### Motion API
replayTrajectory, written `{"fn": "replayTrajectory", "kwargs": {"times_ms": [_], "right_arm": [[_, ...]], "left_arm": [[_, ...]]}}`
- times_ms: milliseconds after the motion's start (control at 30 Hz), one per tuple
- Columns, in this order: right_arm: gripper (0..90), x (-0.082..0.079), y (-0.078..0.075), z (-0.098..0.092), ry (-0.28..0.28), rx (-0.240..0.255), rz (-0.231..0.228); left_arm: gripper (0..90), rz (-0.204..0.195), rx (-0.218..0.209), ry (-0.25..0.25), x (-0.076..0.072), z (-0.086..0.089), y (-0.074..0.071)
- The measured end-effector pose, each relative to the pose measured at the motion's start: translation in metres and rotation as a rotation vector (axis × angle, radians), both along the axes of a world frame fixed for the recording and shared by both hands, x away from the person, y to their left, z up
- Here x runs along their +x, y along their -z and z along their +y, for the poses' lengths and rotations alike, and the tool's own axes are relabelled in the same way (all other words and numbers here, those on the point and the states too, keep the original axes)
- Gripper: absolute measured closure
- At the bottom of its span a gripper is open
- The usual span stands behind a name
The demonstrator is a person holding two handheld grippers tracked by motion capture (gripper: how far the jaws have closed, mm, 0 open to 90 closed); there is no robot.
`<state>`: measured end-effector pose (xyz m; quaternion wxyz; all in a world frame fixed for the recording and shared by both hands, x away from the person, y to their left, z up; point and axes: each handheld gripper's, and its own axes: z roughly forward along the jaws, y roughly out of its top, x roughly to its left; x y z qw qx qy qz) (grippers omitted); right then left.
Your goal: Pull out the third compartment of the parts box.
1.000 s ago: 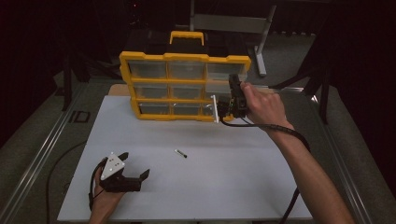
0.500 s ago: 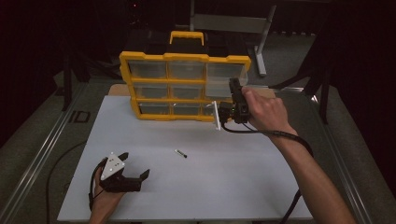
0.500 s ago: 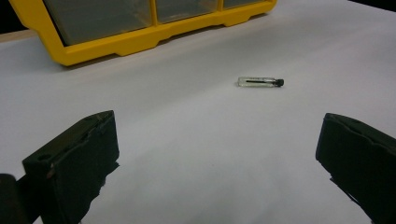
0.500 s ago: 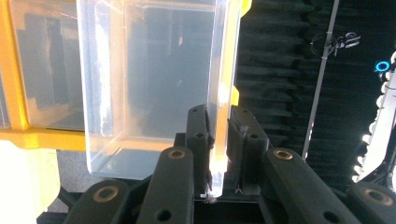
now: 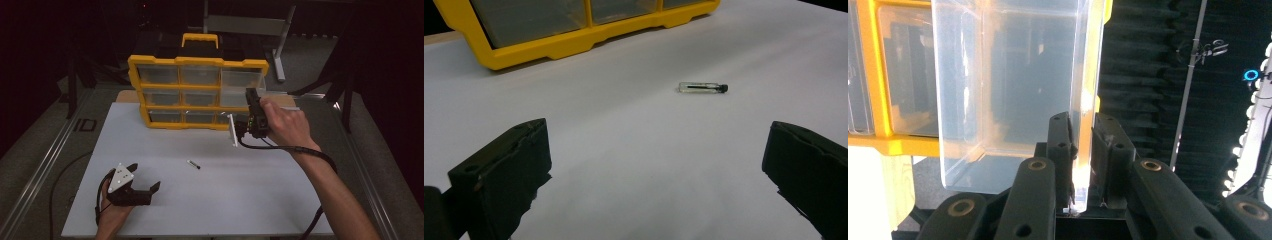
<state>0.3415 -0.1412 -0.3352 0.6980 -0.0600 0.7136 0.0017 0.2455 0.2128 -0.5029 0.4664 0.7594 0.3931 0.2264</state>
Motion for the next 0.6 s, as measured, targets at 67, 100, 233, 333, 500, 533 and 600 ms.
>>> {"fn": "replayTrajectory", "kwargs": {"times_ms": [67,100,233,333,500,533,600], "right_arm": [[78.8,-0.001,0.0019,-0.0005,0.003,-0.001,-0.002],[78.7,-0.0009,0.0019,-0.0011,0.001,-0.002,-0.001],[78.6,-0.001,0.0025,-0.0024,-0.003,0.006,-0.001],[78.8,-0.0012,0.0024,-0.002,-0.001,0.007,-0.001],[78.9,-0.0012,0.0034,-0.0027,-0.007,0.017,-0.006],[78.8,-0.0012,0.0035,-0.0029,-0.009,0.019,-0.006],[78.8,-0.0012,0.0035,-0.0034,-0.01,0.021,-0.006]], "left_arm": [[0.2,-0.001,0.001,0.003,-0.0002,-0.0004,-0.0001],[0.2,-0.001,0.001,0.003,-0.0004,-0.0006,-0.0001],[0.2,-0.003,-0.003,0.001,-0.0003,-0.0004,-0.0001],[0.2,-0.001,-0.003,0.001,0.0001,0.0,0.0001],[0.2,-0.001,-0.002,0.002,-0.0001,-0.0002,0.0001],[0.2,-0.002,-0.002,0.001,-0.0001,-0.0002,0.0001],[0.2,-0.002,-0.004,0.0,-0.0002,-0.0001,0.0001]]}}
